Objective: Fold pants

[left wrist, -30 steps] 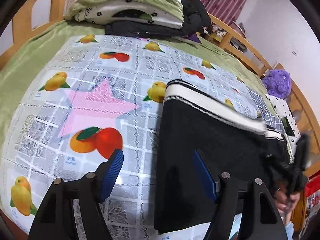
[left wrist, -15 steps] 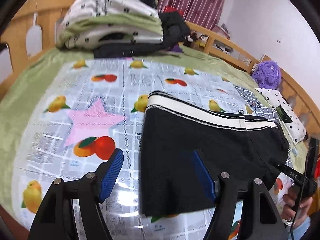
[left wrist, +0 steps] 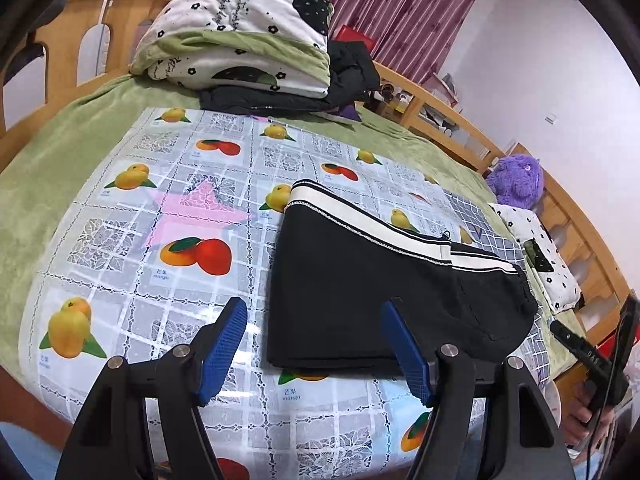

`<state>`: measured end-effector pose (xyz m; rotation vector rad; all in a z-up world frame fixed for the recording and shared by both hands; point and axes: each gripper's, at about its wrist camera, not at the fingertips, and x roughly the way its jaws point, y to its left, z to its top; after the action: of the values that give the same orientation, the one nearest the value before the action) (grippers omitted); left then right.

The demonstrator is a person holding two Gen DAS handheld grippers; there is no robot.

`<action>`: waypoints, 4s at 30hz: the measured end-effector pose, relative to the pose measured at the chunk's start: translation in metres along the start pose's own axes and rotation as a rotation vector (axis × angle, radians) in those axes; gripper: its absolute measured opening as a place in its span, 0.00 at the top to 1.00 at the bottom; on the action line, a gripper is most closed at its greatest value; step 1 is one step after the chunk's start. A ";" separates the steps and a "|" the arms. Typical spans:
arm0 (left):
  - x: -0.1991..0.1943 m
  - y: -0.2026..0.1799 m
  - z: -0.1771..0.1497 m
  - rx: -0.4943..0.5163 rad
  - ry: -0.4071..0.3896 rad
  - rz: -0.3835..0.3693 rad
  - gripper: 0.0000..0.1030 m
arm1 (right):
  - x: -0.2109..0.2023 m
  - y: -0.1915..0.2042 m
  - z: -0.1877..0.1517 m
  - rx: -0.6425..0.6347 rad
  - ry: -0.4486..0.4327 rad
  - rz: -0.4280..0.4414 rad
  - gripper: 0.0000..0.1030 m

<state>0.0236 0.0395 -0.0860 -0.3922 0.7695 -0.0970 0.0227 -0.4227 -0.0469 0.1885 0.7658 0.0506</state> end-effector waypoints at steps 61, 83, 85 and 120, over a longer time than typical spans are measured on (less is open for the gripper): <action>0.056 0.181 0.060 0.002 0.127 0.170 0.51 | 0.146 0.097 -0.054 0.123 0.269 -0.023 0.68; 0.018 0.176 0.060 -0.047 -0.035 0.033 0.56 | 0.078 0.030 -0.055 0.233 0.084 -0.010 0.46; 0.018 0.176 0.056 -0.067 -0.029 0.031 0.55 | 0.080 0.008 -0.054 0.287 0.066 0.003 0.42; 0.034 0.168 -0.042 -0.265 0.051 0.029 0.33 | 0.085 -0.011 -0.014 0.046 0.071 0.064 0.52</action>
<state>0.0097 0.1741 -0.1995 -0.6313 0.8412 0.0232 0.0744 -0.4216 -0.1169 0.2560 0.8318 0.1009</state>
